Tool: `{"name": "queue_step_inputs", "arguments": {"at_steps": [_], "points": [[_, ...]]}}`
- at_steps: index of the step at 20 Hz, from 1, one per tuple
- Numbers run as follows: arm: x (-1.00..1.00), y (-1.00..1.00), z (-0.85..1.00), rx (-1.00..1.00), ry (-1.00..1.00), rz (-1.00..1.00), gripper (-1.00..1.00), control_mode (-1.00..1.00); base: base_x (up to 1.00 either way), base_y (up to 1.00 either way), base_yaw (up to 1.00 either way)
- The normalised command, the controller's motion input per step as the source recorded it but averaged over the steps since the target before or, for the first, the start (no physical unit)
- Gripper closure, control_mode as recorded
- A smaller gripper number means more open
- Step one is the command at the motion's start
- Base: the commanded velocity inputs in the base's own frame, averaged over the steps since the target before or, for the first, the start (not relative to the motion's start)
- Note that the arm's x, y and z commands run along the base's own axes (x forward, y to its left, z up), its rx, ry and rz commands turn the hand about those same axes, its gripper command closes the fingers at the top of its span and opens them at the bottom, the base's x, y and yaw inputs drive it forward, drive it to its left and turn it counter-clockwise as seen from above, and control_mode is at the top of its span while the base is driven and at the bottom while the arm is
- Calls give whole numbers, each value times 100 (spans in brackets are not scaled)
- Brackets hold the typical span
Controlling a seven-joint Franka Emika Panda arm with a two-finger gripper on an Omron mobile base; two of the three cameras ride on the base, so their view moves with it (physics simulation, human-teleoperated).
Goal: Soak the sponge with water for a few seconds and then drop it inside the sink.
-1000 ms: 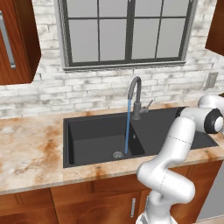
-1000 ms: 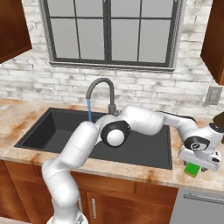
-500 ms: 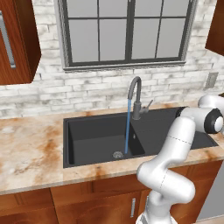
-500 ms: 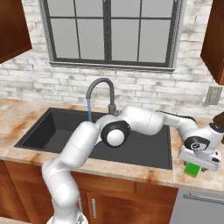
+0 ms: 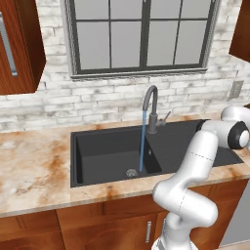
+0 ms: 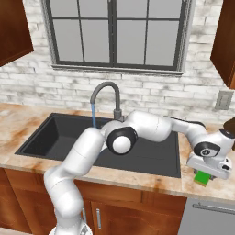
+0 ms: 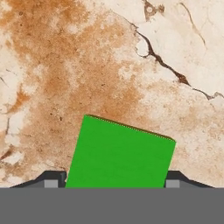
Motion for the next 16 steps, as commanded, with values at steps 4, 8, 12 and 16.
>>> {"name": "queue_step_inputs", "arguments": {"at_steps": [4,8,12,16], "points": [[-17,0,0,0,-2,1,100,-100,0,0,0],[-11,20,42,0,-4,0,100,-100,0,0,0],[0,36,31,0,-1,-2,100,-100,0,0,0],[0,62,11,0,0,-6,100,-100,0,0,0]]}}
